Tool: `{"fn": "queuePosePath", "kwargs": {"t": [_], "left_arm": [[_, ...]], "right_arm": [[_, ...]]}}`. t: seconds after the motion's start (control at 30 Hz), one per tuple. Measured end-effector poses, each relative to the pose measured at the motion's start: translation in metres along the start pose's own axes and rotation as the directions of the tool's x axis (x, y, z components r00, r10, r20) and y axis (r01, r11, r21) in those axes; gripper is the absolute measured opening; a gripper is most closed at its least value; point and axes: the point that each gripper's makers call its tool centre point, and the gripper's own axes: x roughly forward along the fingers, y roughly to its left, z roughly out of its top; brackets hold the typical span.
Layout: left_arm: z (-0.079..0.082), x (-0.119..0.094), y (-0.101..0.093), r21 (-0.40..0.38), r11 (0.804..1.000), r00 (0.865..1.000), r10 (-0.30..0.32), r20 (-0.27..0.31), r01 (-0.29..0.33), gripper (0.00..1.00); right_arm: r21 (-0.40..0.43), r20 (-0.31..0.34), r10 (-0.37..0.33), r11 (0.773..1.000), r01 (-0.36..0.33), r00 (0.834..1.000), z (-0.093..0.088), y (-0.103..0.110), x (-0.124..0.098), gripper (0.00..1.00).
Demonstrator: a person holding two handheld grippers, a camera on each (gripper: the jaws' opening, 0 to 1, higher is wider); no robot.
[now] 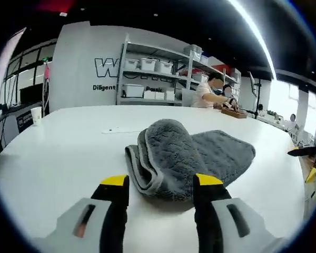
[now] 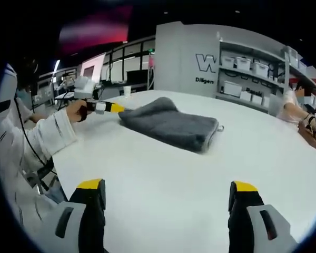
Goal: Open the folded towel by lifting each exposed corner and separating the folded layers until the towel lies flat within the target outline without major curled edges
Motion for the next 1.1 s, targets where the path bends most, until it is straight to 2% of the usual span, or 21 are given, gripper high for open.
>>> {"fn": "queuePosePath", "kwargs": {"t": [0.07,0.13,0.23,0.3,0.43,0.6,0.9,1.1], "left_arm": [[0.004,0.001,0.002,0.004,1.000,1.000,0.002,0.006,-0.002,0.43],[0.009,0.005,0.001,0.005,1.000,1.000,-0.021,0.009,0.021,0.40],[0.004,0.013,-0.003,0.013,0.999,0.998,-0.048,-0.041,0.048,0.40],[0.004,0.016,-0.002,0.015,0.999,0.998,-0.045,-0.047,0.046,0.38],[0.001,0.021,-0.004,0.001,0.998,0.996,-0.055,-0.068,0.055,0.26],[-0.009,0.025,-0.004,-0.021,0.999,0.993,-0.051,-0.108,0.049,0.20],[-0.008,0.023,-0.002,-0.003,1.000,0.995,-0.021,-0.095,0.020,0.12],[-0.001,0.018,-0.004,-0.011,1.000,0.999,-0.008,-0.045,0.008,0.09]], "right_arm": [[0.005,-0.001,-0.006,1.000,0.006,1.000,-0.002,-0.001,-0.002,0.97],[0.012,-0.003,-0.012,1.000,0.012,1.000,-0.004,-0.002,-0.002,0.96],[0.017,-0.001,-0.015,1.000,0.015,1.000,-0.005,-0.002,-0.003,0.96],[0.017,-0.001,-0.015,1.000,0.015,1.000,-0.005,-0.002,-0.003,0.96],[0.017,0.001,-0.013,1.000,0.013,1.000,-0.005,-0.001,-0.003,0.96],[0.008,-0.003,-0.011,1.000,0.011,1.000,-0.005,-0.001,-0.003,0.96],[0.007,0.001,-0.017,1.000,0.017,1.000,-0.005,-0.002,-0.004,0.95],[0.007,-0.001,-0.009,1.000,0.009,1.000,-0.006,0.000,-0.003,0.94]]}}
